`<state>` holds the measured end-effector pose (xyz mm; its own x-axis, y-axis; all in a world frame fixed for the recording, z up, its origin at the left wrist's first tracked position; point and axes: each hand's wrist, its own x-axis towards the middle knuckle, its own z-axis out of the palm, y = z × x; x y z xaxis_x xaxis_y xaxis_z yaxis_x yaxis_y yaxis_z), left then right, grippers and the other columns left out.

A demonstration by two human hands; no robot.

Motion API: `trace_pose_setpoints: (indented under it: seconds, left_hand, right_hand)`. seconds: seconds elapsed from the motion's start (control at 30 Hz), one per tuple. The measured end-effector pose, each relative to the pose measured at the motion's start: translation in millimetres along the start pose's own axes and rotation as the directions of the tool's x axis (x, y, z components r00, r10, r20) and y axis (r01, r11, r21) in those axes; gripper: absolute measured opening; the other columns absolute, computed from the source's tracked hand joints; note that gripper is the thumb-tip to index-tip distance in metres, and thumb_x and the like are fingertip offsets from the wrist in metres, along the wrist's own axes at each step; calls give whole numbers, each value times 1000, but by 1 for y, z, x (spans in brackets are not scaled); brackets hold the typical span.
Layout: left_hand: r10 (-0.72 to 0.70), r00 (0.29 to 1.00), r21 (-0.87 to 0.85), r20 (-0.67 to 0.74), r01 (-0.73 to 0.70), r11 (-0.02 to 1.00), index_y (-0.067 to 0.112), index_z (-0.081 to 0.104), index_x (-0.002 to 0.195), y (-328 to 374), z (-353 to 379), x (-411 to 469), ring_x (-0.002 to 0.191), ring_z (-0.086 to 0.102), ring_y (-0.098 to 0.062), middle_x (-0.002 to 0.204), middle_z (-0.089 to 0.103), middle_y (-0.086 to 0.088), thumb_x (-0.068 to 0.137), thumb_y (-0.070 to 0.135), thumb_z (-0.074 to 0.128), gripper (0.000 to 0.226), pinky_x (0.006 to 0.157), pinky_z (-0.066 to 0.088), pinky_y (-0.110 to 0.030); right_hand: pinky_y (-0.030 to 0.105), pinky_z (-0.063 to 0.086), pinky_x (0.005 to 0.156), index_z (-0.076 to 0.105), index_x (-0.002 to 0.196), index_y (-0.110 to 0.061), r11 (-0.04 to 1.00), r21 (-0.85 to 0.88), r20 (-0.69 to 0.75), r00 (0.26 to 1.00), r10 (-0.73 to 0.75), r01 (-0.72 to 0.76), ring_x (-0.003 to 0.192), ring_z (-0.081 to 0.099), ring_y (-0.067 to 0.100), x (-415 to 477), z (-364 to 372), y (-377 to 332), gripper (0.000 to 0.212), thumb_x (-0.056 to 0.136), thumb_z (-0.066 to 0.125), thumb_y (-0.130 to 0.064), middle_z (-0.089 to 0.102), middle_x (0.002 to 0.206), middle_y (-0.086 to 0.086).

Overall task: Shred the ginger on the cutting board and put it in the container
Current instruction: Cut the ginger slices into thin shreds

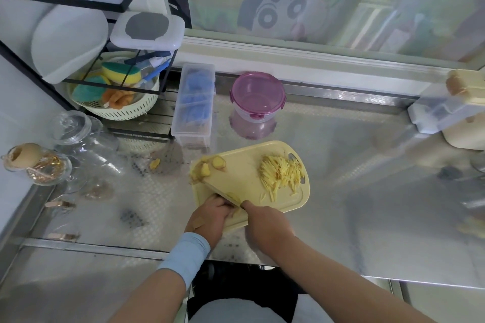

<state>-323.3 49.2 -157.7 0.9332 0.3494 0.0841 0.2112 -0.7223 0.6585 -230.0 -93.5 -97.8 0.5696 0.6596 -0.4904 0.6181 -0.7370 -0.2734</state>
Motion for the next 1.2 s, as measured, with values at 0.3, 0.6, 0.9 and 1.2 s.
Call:
trace_pose_setpoints:
  seconds: [0.3,0.6,0.9,1.2]
  left_hand:
    - [25,998,59,59,-29,998,17,74,84,-13,-1,-1,98,47,-9,96,68,-2,83,27,44,32,67,58,-34]
    - [-11,999,24,47,10,1000,17,77,96,-9,4,-3,104,45,-9,104,67,-2,88,39,36,48,84,50,-31]
    - [108,993,137,44,-114,984,16,73,92,-13,2,-4,103,45,-15,100,68,-2,78,7,65,18,68,57,-36]
    - [73,997,64,-31,-71,995,20,74,96,-2,-2,-7,101,46,-10,100,66,2,85,14,60,20,72,51,-25]
  right_hand:
    - [37,45,50,35,113,-33,999,-44,-54,999,-7,4,55,45,28,-15,3,8,38,86,46,-9,51,67,3]
    - [42,54,57,38,117,-26,999,-42,26,999,-20,21,60,51,31,2,-1,-1,47,80,47,2,48,66,5]
    - [42,51,60,36,121,-31,998,-60,-11,1000,-15,15,70,56,34,-19,2,11,40,91,42,-5,55,78,5]
    - [42,53,56,36,112,-25,997,-50,-6,999,-51,50,61,52,32,5,5,1,35,87,44,-3,47,67,5]
